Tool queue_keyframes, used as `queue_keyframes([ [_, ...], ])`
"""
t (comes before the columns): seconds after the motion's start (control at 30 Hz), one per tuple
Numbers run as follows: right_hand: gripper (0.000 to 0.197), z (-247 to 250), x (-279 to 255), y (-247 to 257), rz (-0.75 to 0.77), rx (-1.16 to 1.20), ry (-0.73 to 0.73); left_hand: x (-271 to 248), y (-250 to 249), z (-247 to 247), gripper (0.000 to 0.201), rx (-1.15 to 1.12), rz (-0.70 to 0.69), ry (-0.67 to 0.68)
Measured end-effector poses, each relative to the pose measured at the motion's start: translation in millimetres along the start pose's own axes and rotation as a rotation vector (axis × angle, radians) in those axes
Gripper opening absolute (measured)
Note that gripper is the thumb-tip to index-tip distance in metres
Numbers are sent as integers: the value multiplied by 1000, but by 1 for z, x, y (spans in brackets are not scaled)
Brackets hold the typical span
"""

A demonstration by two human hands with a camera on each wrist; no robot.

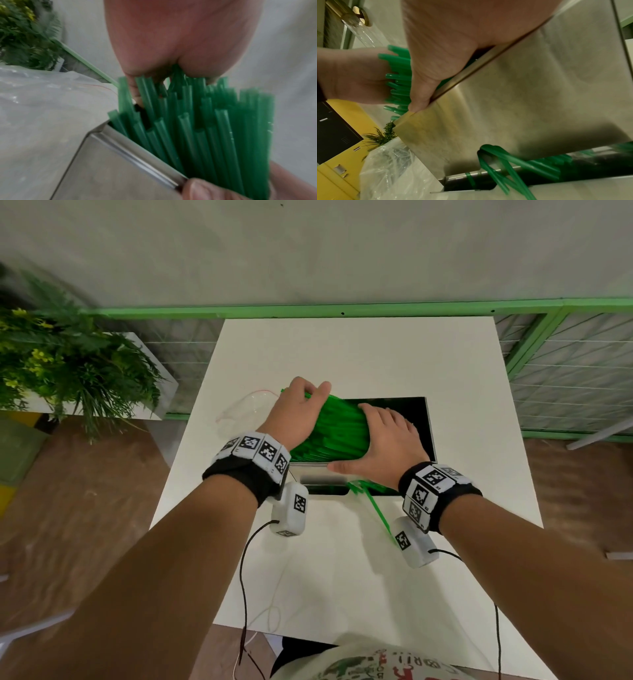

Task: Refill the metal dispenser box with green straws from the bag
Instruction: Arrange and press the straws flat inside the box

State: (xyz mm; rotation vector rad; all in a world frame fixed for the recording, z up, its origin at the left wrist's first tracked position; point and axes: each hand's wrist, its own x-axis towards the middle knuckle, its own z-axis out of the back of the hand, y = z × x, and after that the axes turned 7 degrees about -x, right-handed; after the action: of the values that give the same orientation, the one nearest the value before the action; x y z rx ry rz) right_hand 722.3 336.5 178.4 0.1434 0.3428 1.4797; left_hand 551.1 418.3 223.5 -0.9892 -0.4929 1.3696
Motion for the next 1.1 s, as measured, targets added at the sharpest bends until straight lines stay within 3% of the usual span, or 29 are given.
queue_keyframes([
  [0.3, 129, -2, 4, -1, -25, -5, 26, -15, 10, 19, 44, 190, -147, -229],
  [0.43, 128, -2, 3, -2, -20, -19, 38, -16, 15, 26, 51, 311, -106, -366],
  [0.6, 128, -2, 4, -2, -20, -19, 66, -10, 14, 16, 75, 218, 38, -128],
  [0.73, 129, -3, 5, -2, -19, -5, 68, -11, -3, 2, 73, 179, 14, -72],
  [0.83, 128, -4, 3, -2, -18, 5, 54, -13, -11, -1, 85, 207, 52, 28],
  [0.93, 128, -4, 1, -2, -9, 17, 25, -11, -12, -1, 97, 281, -1, 129],
  [1.0, 128, -4, 0, -2, -4, 16, 1, -7, -10, 1, 83, 307, -57, 174],
  [1.1, 126, -4, 0, -2, 13, 19, -34, 0, -2, 6, 44, 254, -100, 134],
])
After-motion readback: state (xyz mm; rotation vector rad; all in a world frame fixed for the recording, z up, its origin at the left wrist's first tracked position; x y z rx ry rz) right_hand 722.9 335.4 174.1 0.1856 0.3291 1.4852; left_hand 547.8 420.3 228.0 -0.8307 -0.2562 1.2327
